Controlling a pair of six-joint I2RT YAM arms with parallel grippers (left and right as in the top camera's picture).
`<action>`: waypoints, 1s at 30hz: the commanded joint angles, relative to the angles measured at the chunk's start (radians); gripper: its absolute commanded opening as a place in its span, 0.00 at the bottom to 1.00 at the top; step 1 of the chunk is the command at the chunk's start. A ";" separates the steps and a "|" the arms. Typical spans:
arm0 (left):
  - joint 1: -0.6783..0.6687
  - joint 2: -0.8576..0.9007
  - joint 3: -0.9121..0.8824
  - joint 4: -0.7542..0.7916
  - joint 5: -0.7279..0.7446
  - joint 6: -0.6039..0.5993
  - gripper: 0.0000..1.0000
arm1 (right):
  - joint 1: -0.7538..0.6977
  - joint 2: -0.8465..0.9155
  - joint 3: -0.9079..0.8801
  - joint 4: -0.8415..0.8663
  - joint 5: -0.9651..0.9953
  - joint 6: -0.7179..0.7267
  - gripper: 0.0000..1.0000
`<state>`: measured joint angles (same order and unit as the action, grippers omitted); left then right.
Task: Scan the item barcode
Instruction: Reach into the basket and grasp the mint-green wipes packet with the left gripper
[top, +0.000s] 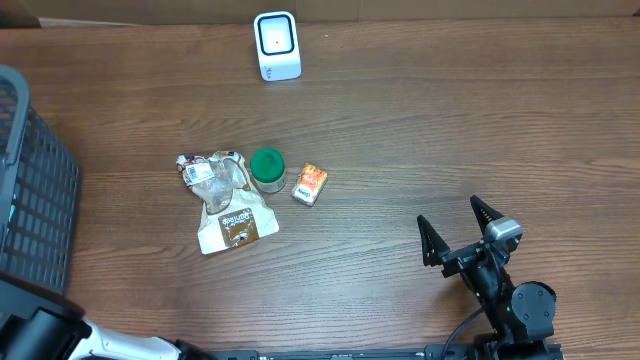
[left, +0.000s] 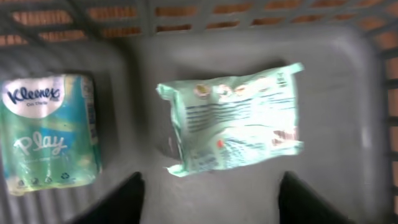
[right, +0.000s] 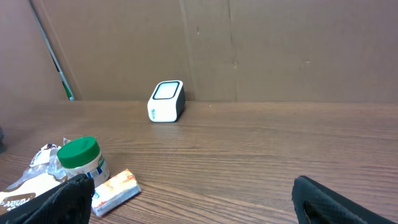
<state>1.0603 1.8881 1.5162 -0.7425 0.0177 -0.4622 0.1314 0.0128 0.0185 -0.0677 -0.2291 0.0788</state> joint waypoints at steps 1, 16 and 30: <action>-0.009 0.086 -0.007 -0.006 -0.056 -0.006 0.63 | -0.003 -0.010 -0.010 0.006 0.004 0.007 1.00; -0.023 0.286 -0.007 0.141 -0.068 -0.006 0.73 | -0.003 -0.010 -0.010 0.006 0.004 0.008 1.00; -0.029 0.290 -0.006 0.140 -0.019 0.047 0.04 | -0.003 -0.010 -0.010 0.006 0.004 0.007 1.00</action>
<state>1.0279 2.1117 1.5448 -0.5533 -0.0032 -0.4633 0.1314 0.0128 0.0185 -0.0677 -0.2291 0.0788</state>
